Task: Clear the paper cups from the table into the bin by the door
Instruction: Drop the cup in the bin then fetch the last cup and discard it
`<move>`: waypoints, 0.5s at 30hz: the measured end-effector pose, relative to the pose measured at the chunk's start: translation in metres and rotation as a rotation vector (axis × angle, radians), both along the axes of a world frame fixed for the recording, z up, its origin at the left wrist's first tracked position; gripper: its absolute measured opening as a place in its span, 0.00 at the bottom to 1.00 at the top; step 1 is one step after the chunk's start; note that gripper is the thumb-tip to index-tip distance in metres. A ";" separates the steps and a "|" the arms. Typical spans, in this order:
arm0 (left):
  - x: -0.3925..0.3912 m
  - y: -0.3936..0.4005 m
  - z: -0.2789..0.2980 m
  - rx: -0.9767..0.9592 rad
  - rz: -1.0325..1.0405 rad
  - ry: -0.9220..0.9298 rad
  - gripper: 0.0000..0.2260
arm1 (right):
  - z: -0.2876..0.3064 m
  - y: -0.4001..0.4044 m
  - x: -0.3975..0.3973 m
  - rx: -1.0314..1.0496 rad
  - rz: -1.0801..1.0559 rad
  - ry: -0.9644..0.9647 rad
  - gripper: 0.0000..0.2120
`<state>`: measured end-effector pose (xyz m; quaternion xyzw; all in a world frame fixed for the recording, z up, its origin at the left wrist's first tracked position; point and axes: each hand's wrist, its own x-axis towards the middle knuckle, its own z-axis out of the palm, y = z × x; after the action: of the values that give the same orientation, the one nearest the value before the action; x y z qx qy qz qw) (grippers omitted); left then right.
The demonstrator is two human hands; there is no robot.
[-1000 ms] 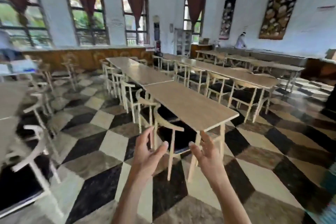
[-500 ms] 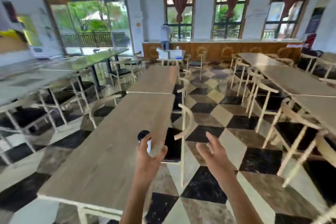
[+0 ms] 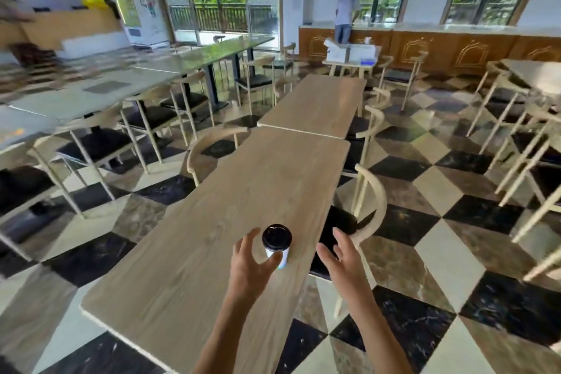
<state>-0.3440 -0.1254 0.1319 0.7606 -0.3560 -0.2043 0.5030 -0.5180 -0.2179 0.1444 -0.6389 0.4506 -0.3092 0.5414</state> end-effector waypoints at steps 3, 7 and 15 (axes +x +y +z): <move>0.009 -0.032 -0.013 0.066 0.009 -0.006 0.30 | -0.016 -0.030 0.017 0.053 0.028 0.042 0.34; 0.019 -0.064 -0.032 0.152 0.018 0.008 0.30 | -0.037 -0.058 0.036 0.124 0.064 0.059 0.32; 0.036 -0.122 -0.079 0.311 0.041 0.025 0.40 | -0.082 -0.093 0.072 0.216 0.073 0.158 0.32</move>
<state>-0.3076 -0.2475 0.0527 0.8338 -0.2981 -0.2561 0.3877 -0.4458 -0.3110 0.0619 -0.6152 0.4991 -0.1879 0.5806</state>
